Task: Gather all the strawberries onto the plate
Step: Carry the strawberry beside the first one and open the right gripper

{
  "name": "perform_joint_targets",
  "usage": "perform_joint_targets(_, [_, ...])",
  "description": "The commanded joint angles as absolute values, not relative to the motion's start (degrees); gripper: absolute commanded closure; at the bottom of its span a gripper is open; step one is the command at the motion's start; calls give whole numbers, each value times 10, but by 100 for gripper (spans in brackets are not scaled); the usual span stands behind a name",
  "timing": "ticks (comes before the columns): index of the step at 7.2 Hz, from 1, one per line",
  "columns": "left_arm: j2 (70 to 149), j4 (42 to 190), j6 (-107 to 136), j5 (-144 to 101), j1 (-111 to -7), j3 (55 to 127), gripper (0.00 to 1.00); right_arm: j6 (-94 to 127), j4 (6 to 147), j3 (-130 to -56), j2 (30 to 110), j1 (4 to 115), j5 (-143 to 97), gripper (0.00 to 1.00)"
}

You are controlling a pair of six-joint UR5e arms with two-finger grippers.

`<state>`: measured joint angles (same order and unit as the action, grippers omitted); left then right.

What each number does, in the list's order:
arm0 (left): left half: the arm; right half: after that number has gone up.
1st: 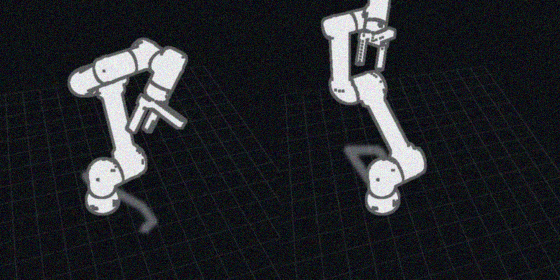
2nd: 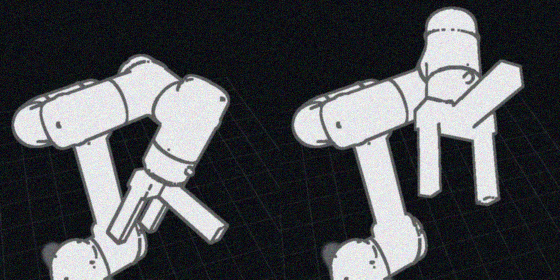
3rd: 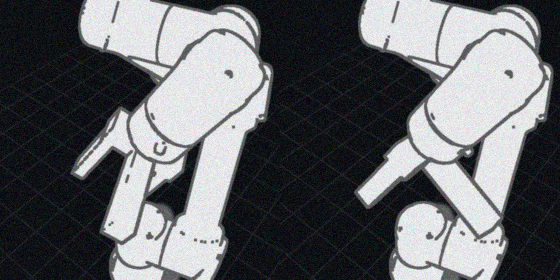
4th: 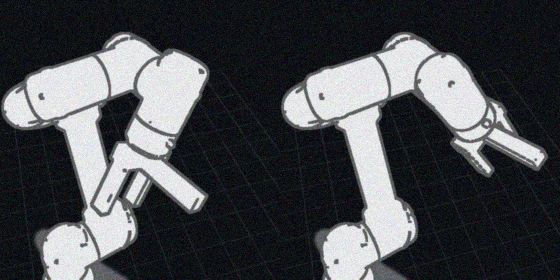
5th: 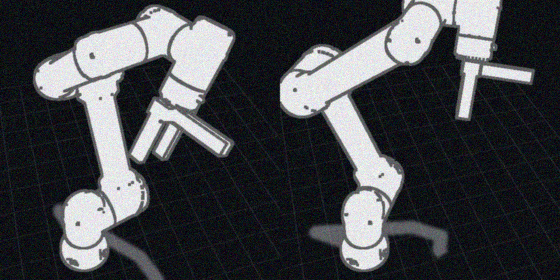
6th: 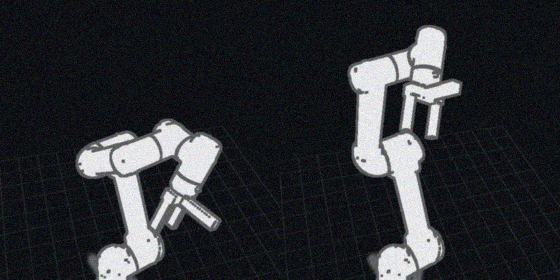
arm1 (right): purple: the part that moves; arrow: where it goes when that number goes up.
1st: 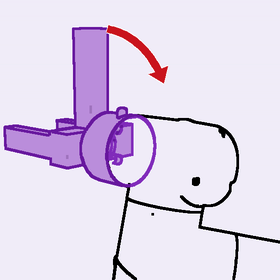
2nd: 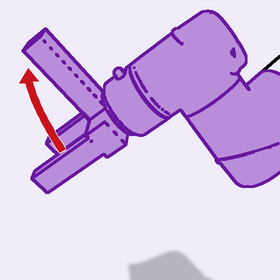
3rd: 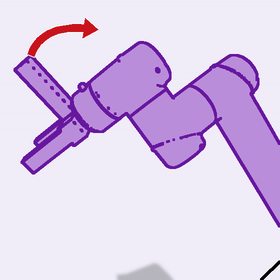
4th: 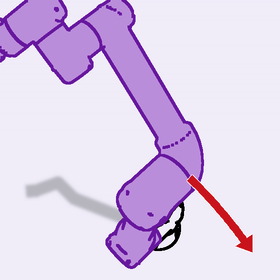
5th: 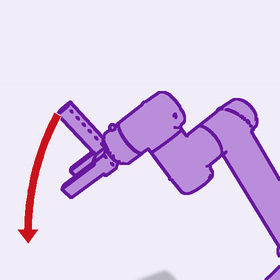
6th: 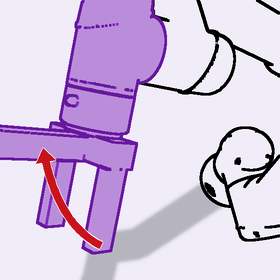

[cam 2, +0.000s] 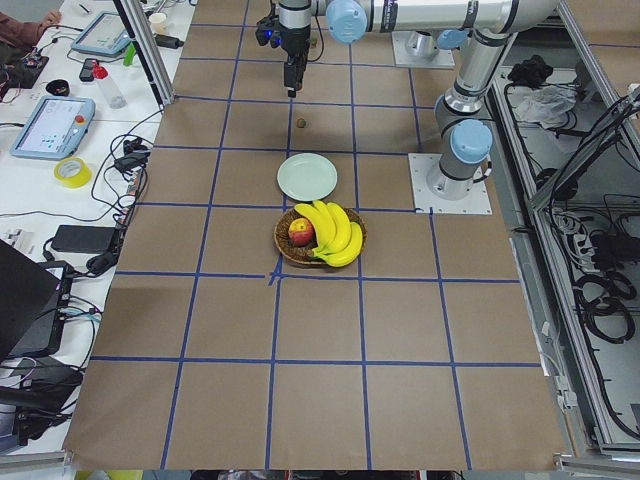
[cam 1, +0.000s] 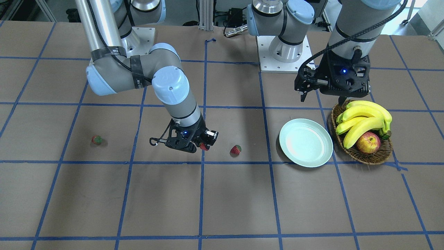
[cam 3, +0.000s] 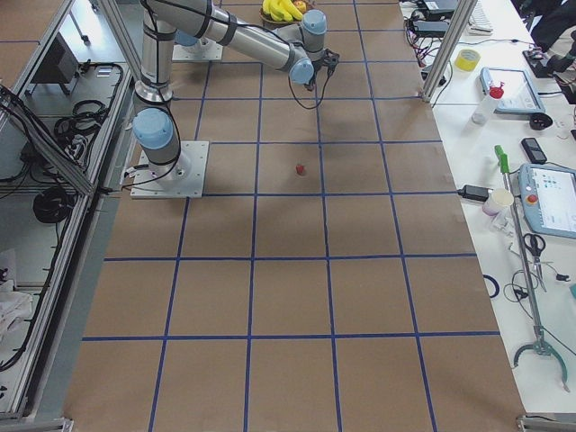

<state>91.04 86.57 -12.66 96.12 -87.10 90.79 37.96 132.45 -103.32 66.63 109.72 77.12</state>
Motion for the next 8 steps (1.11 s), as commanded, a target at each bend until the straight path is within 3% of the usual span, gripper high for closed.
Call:
perform_joint_targets(1, [910,866,-127,962,-871,908,0,393,1333,-1029,632,1144,753,100])
perform_joint_targets(2, [911,866,-127,962,-871,908,0,393,1333,-1027,626,1149,753,100])
perform_joint_targets(3, [911,866,-127,961,-871,909,0,393,1331,-1027,625,1150,750,84])
perform_joint_targets(4, [911,866,-127,962,-871,909,0,388,1327,-1033,628,1149,763,14])
perform_joint_targets(5, [911,866,-125,960,-871,908,0,373,1325,-1032,638,1149,777,0])
perform_joint_targets(8, [911,866,-127,961,-871,908,0,338,1323,-1041,674,1126,848,0])
